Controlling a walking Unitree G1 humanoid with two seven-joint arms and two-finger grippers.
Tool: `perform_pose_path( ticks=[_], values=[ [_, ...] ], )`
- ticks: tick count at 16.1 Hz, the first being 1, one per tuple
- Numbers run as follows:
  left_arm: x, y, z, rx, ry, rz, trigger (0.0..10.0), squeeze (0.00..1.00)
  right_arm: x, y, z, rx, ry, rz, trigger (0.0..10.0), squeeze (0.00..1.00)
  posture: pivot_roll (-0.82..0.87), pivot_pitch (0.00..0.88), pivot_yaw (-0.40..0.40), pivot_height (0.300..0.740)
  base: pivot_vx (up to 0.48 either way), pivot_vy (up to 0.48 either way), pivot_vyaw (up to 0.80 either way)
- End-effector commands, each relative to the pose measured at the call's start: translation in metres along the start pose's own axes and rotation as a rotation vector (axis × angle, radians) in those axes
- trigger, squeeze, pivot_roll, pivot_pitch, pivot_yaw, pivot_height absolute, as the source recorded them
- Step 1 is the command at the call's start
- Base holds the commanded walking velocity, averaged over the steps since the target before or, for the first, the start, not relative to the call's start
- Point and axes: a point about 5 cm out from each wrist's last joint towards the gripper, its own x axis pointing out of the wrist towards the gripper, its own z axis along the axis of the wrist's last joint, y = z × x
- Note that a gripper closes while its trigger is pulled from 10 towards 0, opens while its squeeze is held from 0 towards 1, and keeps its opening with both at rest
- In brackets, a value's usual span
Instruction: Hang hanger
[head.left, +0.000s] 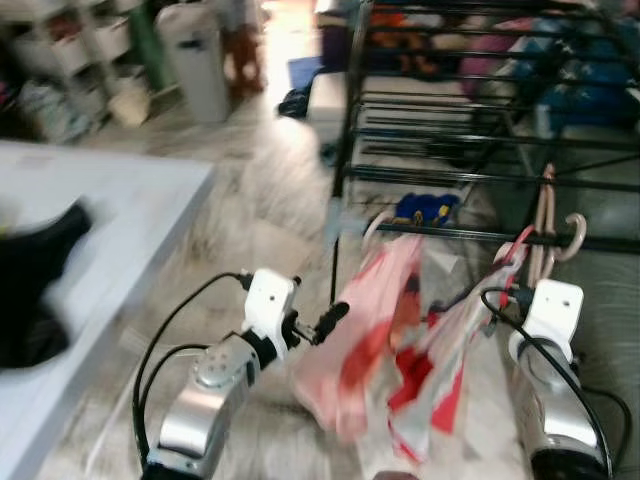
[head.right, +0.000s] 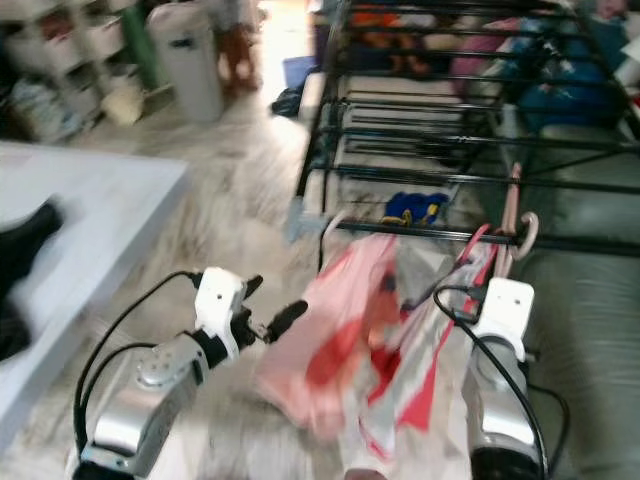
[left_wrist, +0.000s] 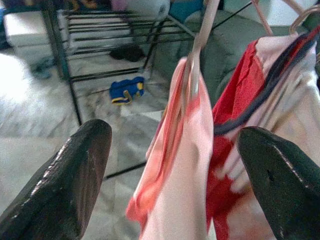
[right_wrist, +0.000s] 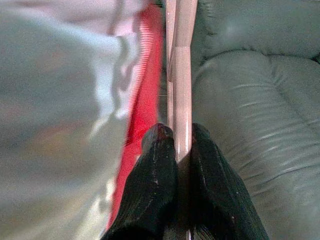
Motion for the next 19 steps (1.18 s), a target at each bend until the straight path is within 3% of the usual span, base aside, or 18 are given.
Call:
perform_pose_path(
  ticks=[1, 8, 11, 16, 19],
  values=[
    [0.003, -0.007, 0.005, 0.003, -0.016, -0.03, 10.0, 0.0, 0.003, -0.01, 0.003, -0.011, -0.015, -0.029, 10.0, 0.0, -0.07, 0.0, 0.012, 0.74, 0.439, 0.0, 0.0],
    [0.003, -0.003, 0.006, -0.013, -0.028, 0.011, 10.0, 0.0, 0.002, -0.023, -0.001, -0.02, -0.001, -0.084, 10.0, 0.0, -0.07, 0.0, 0.01, 0.74, 0.0, 0.0, 0.0],
    [0.002, -0.002, 0.005, -0.009, -0.019, 0.013, 10.0, 0.0, 0.004, -0.041, -0.005, -0.022, 0.044, -0.1, 10.0, 0.0, -0.07, 0.0, 0.014, 0.74, 0.0, 0.0, 0.0],
    [0.002, -0.004, 0.003, -0.005, -0.005, 0.004, 10.0, 0.0, 0.019, -0.068, -0.012, -0.029, 0.246, -0.007, 10.0, 0.0, -0.07, 0.0, 0.016, 0.74, 0.0, 0.0, 0.0],
    [0.001, -0.005, 0.001, -0.003, 0.006, 0.002, 10.0, 0.0, 0.019, -0.067, -0.021, 0.009, 0.34, 0.052, 10.0, 0.0, -0.07, 0.0, 0.008, 0.74, 0.0, 0.0, 0.0]
  ],
)
